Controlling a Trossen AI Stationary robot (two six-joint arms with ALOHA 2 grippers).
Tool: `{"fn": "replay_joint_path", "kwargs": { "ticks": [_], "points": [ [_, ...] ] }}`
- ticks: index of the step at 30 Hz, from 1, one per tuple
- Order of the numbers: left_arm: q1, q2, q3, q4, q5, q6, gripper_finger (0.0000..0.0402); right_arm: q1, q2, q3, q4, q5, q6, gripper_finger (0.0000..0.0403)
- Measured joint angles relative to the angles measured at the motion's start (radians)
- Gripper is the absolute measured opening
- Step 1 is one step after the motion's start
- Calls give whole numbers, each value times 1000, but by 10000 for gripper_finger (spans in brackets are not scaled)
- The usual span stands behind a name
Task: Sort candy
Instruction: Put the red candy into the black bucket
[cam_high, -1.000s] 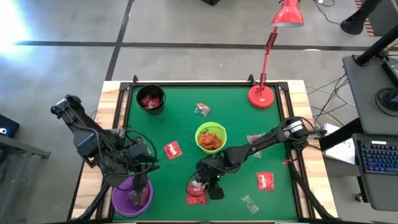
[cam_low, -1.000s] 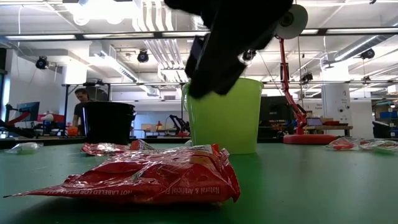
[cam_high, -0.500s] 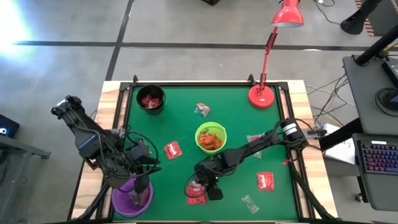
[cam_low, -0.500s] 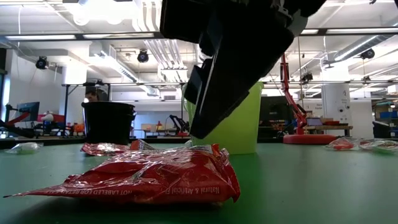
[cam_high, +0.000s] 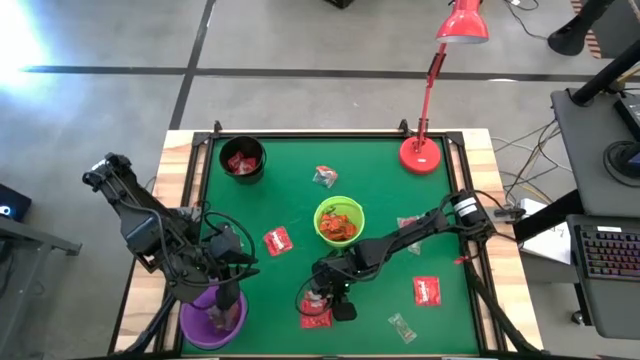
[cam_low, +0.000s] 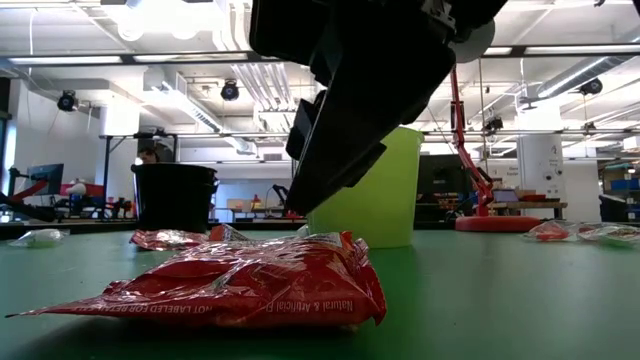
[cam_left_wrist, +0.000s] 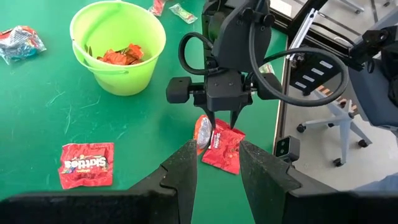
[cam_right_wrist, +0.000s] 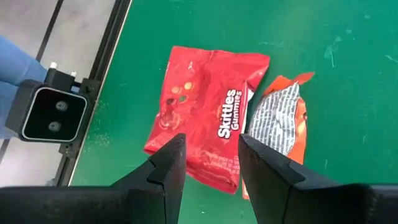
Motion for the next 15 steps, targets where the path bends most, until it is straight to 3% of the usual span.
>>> {"fn": "replay_joint_path", "kwargs": {
  "ticks": [15],
  "points": [
    [0, -1, 0, -1, 0, 0, 102, -4, -1, -76, 78, 1, 19, 137]
  ]
}}
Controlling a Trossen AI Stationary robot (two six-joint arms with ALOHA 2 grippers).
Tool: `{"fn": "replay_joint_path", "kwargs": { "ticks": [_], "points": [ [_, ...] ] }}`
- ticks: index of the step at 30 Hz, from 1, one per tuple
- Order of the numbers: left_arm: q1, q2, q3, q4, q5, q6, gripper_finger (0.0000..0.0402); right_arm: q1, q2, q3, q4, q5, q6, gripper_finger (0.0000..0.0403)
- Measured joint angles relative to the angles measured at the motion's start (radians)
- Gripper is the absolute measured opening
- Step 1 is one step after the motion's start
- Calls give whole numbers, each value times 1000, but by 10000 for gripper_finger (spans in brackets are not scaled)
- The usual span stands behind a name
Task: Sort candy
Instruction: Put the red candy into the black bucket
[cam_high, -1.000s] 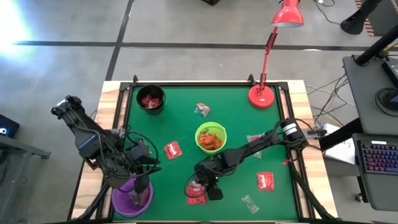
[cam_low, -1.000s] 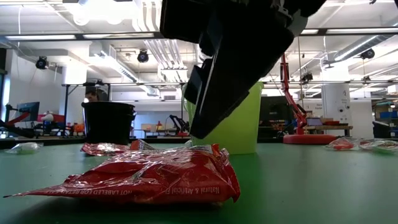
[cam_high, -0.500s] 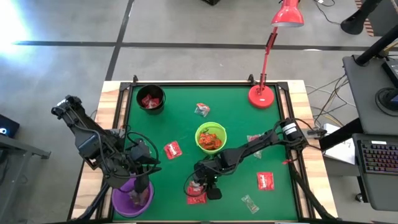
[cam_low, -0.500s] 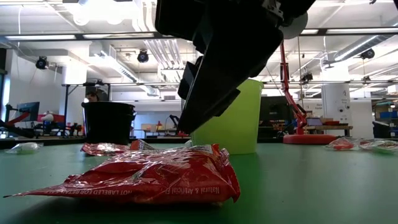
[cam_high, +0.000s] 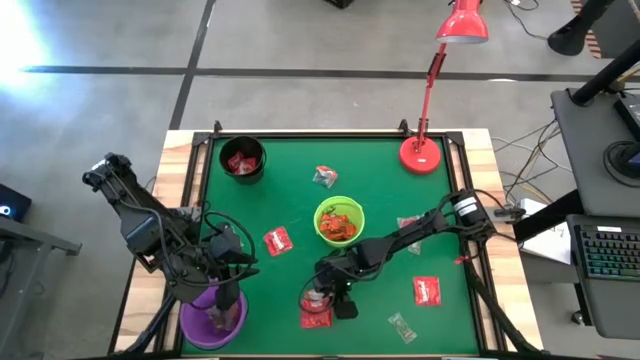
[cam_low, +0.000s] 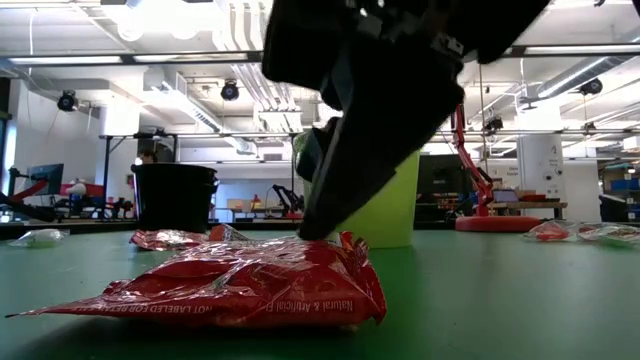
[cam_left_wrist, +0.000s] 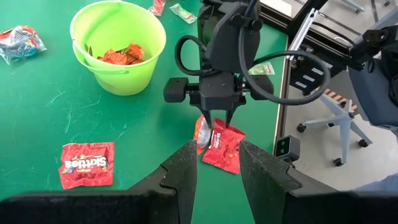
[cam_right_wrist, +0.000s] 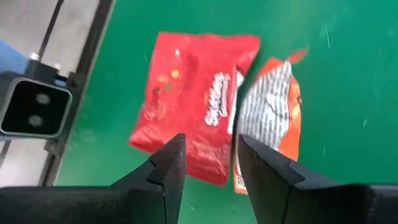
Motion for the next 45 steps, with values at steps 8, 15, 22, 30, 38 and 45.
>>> {"fn": "replay_joint_path", "kwargs": {
  "ticks": [8, 15, 22, 30, 38, 45],
  "points": [
    [0, 0, 0, 0, 0, 0, 102, -2, 0, -18, 13, -1, -1, 137],
    [0, 0, 0, -1, 0, 0, 102, -3, 20, -36, 84, -38, 10, 137],
    [0, -1, 0, -10, 0, 0, 102, -6, 55, -31, 109, -70, 38, 137],
    [0, -1, 0, -26, 5, 0, 102, -7, 74, -31, 102, -72, 45, 137],
    [0, -1, 0, -46, 5, 0, 102, -25, 79, -32, 100, -77, 52, 93],
    [0, -1, 0, -46, 6, 0, 102, -35, 80, -33, 98, -66, 65, 15]
  ]
}}
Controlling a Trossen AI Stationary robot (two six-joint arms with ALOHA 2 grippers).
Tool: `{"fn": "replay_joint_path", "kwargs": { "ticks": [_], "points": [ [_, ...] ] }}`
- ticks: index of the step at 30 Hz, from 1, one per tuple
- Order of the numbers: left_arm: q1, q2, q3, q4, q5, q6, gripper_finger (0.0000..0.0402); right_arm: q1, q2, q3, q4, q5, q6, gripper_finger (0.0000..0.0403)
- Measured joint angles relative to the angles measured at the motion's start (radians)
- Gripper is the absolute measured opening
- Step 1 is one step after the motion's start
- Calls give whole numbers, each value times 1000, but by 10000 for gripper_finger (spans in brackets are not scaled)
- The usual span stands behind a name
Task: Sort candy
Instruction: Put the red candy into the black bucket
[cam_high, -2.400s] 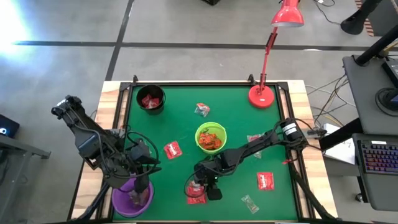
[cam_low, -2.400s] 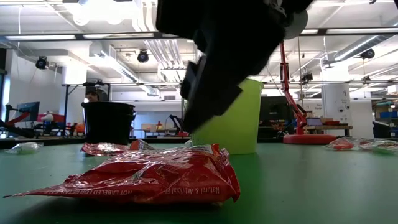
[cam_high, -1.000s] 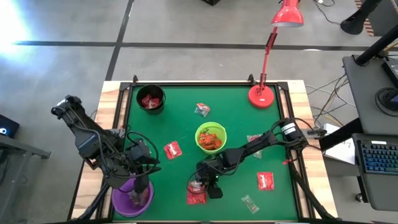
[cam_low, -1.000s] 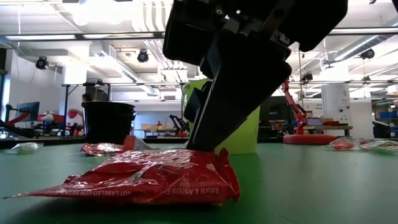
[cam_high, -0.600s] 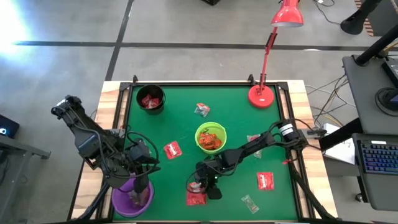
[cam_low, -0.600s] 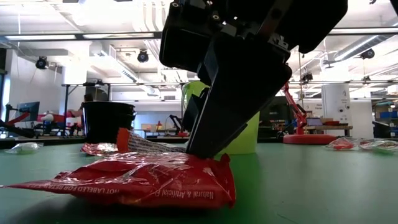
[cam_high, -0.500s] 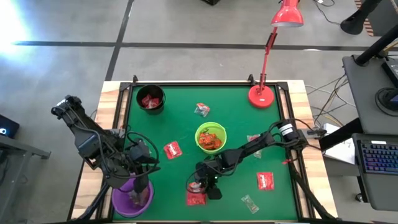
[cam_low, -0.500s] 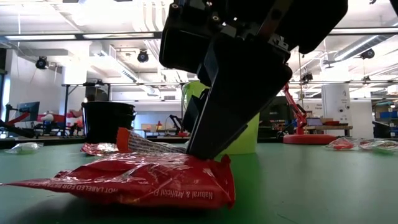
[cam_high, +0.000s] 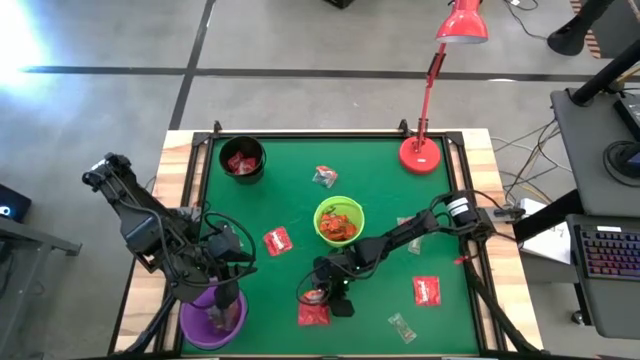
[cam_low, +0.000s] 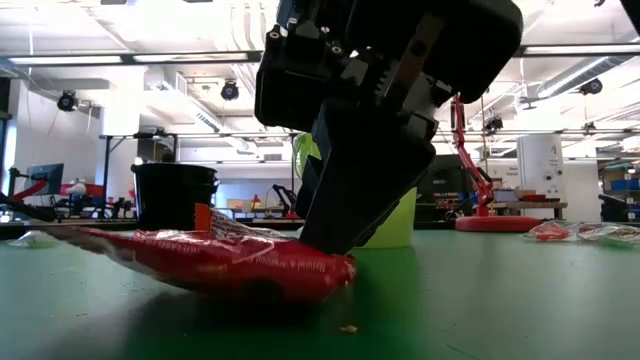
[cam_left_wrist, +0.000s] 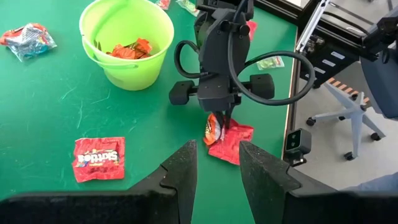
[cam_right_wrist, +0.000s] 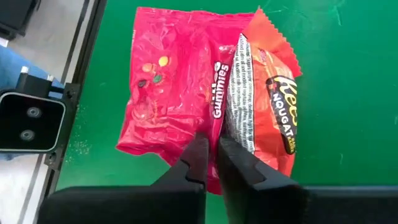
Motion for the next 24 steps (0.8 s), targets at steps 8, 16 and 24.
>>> {"fn": "replay_joint_path", "kwargs": {
  "ticks": [8, 16, 24],
  "points": [
    [0, 0, 0, 1, 7, -31, 102, -4, -34, 18, -59, -23, 20, 9],
    [0, 0, 0, 3, 78, -68, 102, -7, -133, 105, -214, -26, -75, 8],
    [0, 1, 0, 6, 79, -127, 102, -20, -179, 205, -389, 99, -141, 8]
  ]
}}
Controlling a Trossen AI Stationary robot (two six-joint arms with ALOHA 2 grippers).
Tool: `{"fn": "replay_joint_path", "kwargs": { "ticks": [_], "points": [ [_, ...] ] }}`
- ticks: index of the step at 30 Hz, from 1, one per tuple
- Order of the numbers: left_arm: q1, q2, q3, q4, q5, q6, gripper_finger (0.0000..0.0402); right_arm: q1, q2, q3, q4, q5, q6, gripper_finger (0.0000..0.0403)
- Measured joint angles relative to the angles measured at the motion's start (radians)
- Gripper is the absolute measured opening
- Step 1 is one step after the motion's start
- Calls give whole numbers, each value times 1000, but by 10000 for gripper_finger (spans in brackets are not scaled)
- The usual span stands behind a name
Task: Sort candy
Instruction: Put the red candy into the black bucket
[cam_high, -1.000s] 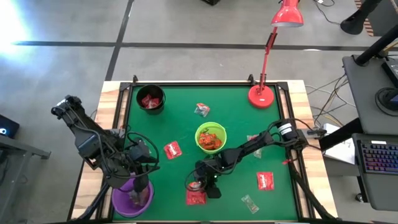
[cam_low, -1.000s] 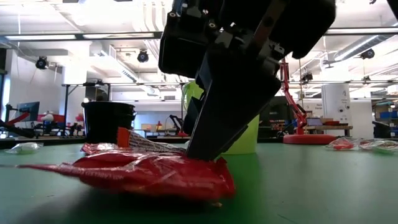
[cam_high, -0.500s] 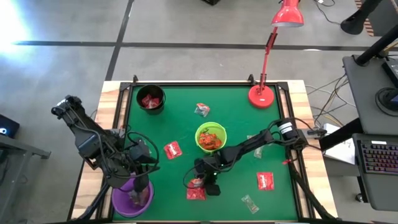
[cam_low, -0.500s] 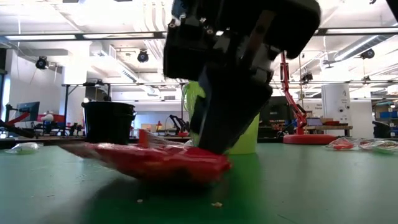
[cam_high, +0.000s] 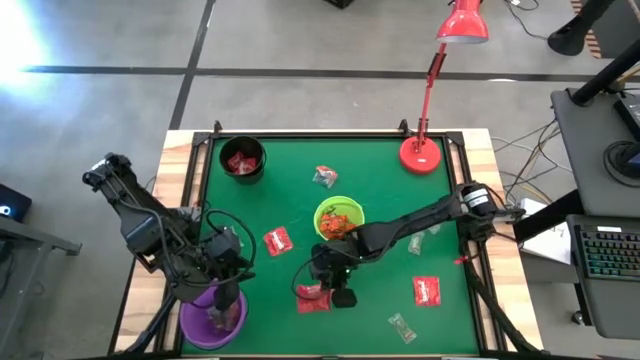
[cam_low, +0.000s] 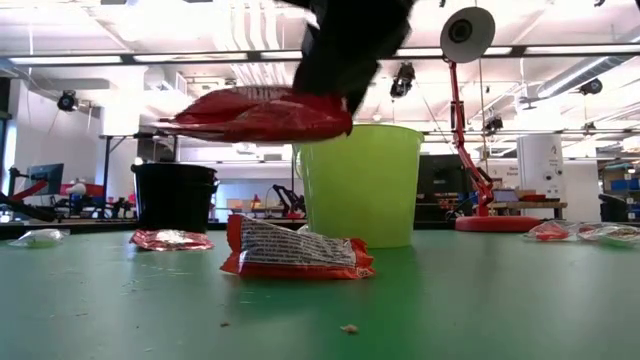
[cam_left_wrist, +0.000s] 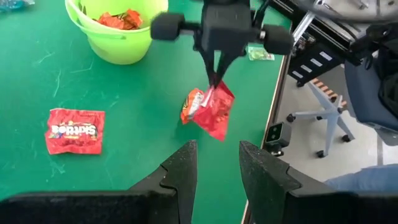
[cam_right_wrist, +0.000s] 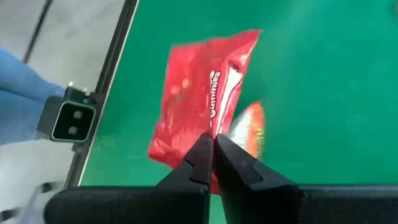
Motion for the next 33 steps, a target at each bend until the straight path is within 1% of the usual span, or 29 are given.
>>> {"fn": "replay_joint_path", "kwargs": {
  "ticks": [3, 9, 15, 18, 22, 24, 28, 33],
  "points": [
    [4, 0, 0, -2, 8, -11, 102, -12, -18, 47, -63, 64, -25, 8],
    [21, 0, 0, 4, 78, -36, 103, -30, -37, 168, -162, 151, -41, 8],
    [24, 0, 0, 56, 92, -29, 122, -29, -37, 255, -198, 153, -50, 8],
    [24, 1, 0, 74, 116, -29, 139, -29, -37, 261, -208, 153, -50, 8],
    [24, 2, 0, 77, 130, 6, 158, -32, -22, 233, -219, 152, -37, 9],
    [24, 2, 0, 84, 131, 29, 164, -35, -11, 219, -223, 144, -23, 9],
    [24, 2, 0, 88, 131, 52, 167, -41, 6, 220, -222, 32, -22, 9],
    [24, 2, 0, 88, 132, 58, 168, -47, 30, 235, -215, -37, -41, 14]
  ]
}}
